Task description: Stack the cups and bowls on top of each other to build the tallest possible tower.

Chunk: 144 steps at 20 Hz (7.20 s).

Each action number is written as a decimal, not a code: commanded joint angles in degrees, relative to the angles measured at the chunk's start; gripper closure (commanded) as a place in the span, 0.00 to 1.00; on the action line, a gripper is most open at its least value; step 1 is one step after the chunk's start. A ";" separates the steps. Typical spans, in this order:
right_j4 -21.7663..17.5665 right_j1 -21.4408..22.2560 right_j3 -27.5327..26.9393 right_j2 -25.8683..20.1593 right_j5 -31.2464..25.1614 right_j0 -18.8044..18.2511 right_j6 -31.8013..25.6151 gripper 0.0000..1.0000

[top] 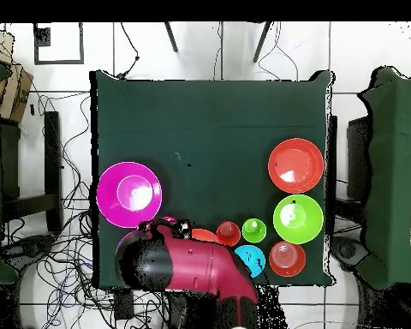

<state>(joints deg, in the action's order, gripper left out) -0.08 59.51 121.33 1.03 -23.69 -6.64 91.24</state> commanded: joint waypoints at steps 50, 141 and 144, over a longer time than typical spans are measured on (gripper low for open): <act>-4.62 -13.45 2.69 -4.61 16.42 -4.78 8.08 0.00; -14.88 -15.59 3.39 -8.33 17.85 -16.22 5.58 0.00; -15.03 -15.77 3.43 -8.41 18.19 -16.03 6.09 0.00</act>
<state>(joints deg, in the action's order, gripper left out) -11.69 46.20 123.09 -0.71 -6.87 -22.49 92.57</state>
